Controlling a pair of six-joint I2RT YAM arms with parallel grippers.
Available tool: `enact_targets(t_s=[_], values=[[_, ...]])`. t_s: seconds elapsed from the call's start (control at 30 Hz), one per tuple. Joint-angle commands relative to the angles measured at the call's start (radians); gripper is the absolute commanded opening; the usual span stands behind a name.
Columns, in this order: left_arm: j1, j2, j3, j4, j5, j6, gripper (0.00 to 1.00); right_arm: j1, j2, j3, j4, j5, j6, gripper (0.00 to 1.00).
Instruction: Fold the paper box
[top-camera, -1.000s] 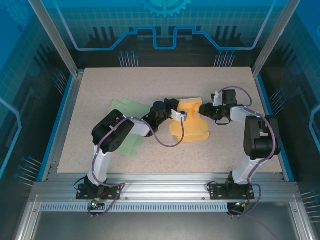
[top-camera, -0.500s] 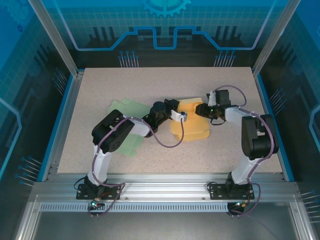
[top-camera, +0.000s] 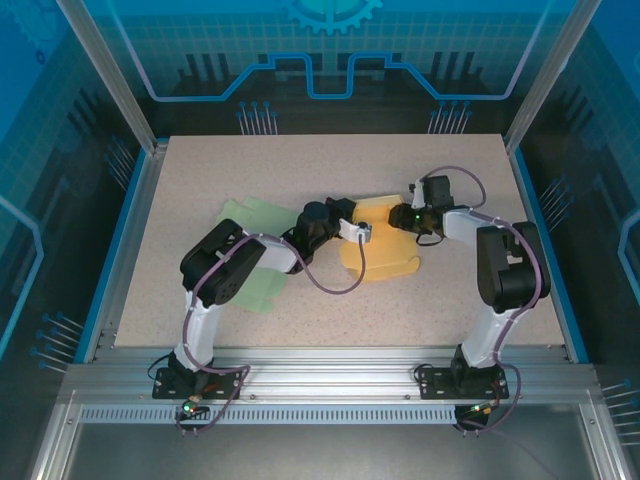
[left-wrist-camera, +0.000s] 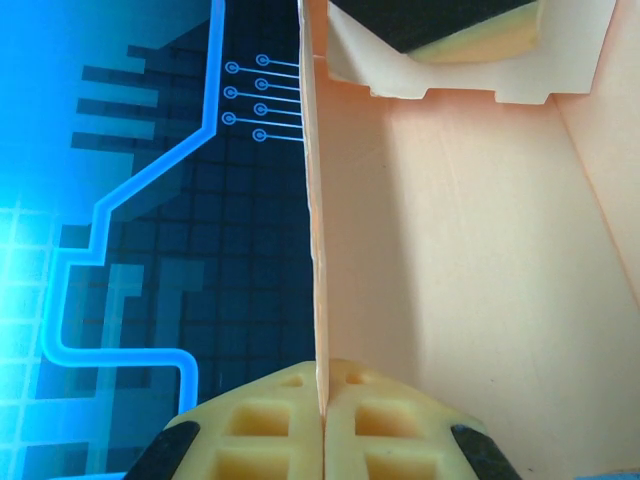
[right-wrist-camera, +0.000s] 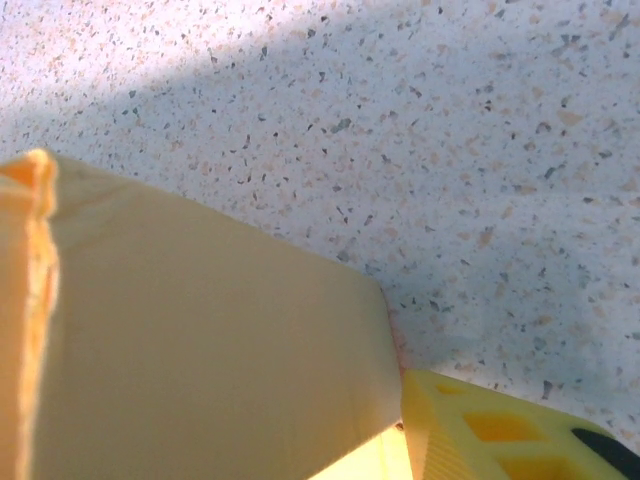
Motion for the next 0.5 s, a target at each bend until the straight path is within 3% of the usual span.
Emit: enact_targets(t_s=[0.0, 0.23, 0.47], values=[[-0.008, -0.039, -0.021, -0.054, 0.073, -0.041, 0.0, 0.027, 0.015, 0.045, 0.001, 0.09, -0.016, 0.4], [-0.008, -0.043, -0.02, -0.044, 0.068, -0.068, 0.0, 0.077, 0.017, 0.049, 0.009, 0.224, -0.016, 0.29], [-0.014, -0.054, -0.005, -0.024, 0.033, -0.159, 0.0, 0.1, 0.025, 0.064, -0.009, 0.277, -0.025, 0.16]])
